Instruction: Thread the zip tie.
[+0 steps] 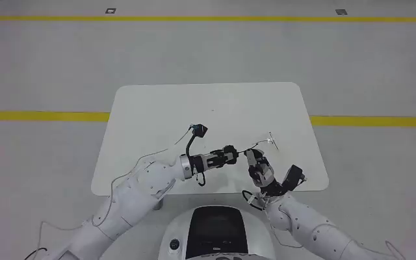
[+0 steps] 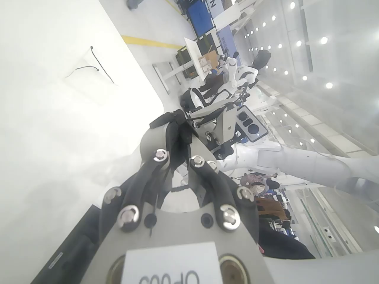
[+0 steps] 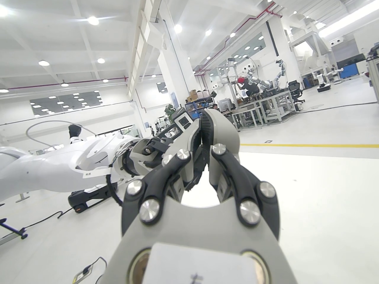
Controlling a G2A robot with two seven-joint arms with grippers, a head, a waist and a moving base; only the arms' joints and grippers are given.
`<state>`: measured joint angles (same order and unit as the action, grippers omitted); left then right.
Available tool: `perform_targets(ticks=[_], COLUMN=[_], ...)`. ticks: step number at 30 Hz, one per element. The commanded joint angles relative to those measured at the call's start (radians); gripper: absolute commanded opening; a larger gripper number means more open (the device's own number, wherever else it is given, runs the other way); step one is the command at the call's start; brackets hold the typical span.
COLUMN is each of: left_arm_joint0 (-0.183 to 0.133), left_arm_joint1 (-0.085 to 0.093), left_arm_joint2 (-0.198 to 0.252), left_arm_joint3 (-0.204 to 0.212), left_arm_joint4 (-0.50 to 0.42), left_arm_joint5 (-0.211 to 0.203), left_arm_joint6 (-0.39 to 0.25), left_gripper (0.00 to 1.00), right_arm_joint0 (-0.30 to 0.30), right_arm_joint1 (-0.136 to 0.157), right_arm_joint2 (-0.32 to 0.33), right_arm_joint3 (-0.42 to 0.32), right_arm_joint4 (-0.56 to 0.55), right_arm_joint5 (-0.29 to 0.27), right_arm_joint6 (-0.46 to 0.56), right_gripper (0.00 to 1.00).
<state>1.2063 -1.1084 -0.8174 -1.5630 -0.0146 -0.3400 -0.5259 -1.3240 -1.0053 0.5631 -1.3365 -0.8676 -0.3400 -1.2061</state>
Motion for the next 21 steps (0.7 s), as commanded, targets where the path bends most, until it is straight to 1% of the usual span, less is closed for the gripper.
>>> perform_targets(ticks=[1, 13, 21], left_arm_joint0=[0.0, 0.0, 0.0], left_arm_joint1=[0.0, 0.0, 0.0], left_arm_joint2=[0.0, 0.0, 0.0], left_arm_joint3=[0.0, 0.0, 0.0], left_arm_joint4=[0.0, 0.0, 0.0], left_arm_joint5=[0.0, 0.0, 0.0], left_arm_joint6=[0.0, 0.0, 0.0], left_gripper=[0.0, 0.0, 0.0], right_arm_joint0=[0.001, 0.004, 0.001], right_arm_joint1=[0.0, -0.003, -0.01], right_arm_joint2=[-0.002, 0.006, 0.011], right_arm_joint3=[0.005, 0.034, 0.039], right_arm_joint4=[0.005, 0.038, 0.041], right_arm_joint5=[0.0, 0.0, 0.0], right_arm_joint6=[0.003, 0.033, 0.059], right_gripper=[0.0, 0.0, 0.0])
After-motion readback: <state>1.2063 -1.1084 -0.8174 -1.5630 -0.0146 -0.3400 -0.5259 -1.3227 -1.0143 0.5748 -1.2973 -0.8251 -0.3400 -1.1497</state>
